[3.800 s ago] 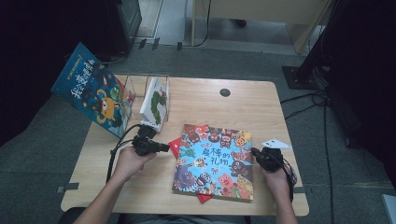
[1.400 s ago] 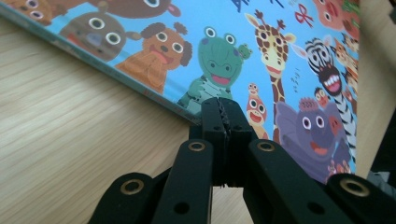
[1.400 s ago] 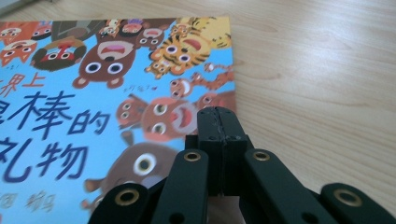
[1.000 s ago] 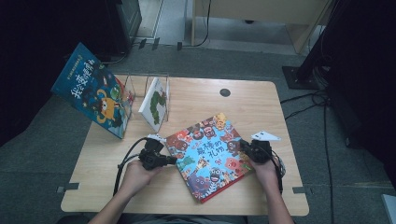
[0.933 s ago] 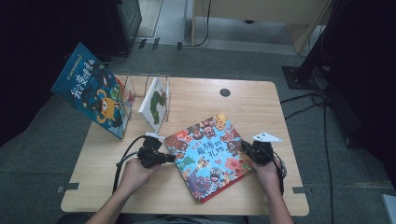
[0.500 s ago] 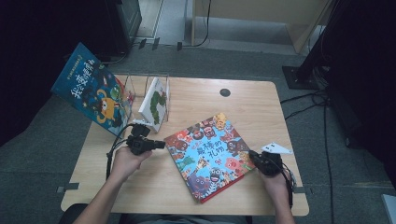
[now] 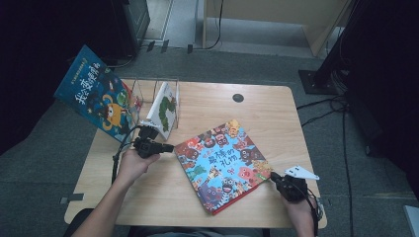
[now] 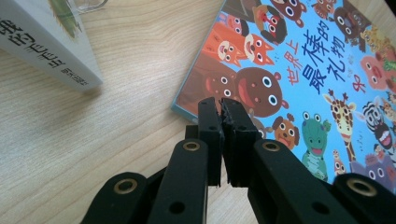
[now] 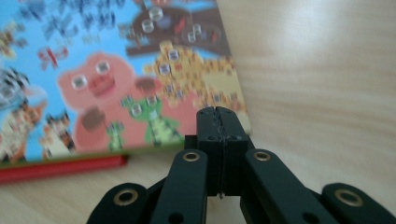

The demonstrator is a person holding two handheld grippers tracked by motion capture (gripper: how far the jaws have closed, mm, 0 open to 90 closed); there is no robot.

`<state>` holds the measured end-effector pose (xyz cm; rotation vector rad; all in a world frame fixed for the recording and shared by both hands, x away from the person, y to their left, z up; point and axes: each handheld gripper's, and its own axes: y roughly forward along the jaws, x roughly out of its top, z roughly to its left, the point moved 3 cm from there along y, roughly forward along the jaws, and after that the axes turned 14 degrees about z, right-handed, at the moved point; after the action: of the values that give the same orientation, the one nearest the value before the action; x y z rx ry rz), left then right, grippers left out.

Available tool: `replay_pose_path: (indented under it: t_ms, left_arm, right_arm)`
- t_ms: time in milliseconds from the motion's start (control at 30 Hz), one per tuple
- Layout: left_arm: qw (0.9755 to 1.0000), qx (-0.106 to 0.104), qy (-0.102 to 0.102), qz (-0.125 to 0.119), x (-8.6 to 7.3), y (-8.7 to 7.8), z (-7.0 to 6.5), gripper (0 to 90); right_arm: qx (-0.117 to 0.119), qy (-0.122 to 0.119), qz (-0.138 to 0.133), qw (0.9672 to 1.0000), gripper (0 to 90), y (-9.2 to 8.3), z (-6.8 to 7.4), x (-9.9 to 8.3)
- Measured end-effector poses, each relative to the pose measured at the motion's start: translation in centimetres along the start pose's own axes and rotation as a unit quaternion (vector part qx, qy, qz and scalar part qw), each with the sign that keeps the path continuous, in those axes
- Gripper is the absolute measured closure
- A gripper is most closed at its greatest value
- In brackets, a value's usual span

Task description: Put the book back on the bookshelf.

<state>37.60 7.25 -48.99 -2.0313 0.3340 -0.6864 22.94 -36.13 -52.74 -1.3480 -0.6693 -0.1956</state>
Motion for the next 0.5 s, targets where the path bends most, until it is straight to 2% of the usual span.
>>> replay_pose_path:
  t_ms: [67,233,500]
  left_arm:
    - [1.0000,0.001,-0.002,-0.002,0.0,0.0,0.1,87.0]
    - [1.0000,0.005,-0.006,-0.003,0.0,0.1,0.3,86.6]
    - [0.9998,0.015,-0.012,-0.002,-0.5,0.3,0.7,86.2]
  right_arm:
    - [-0.005,-0.005,0.007,1.0000,89.6,0.1,-0.1,-0.3]
    - [0.007,0.004,-0.003,1.0000,89.4,0.2,-0.6,-0.1]
    - [0.010,0.012,-0.009,0.9998,89.7,0.9,-1.4,0.8]
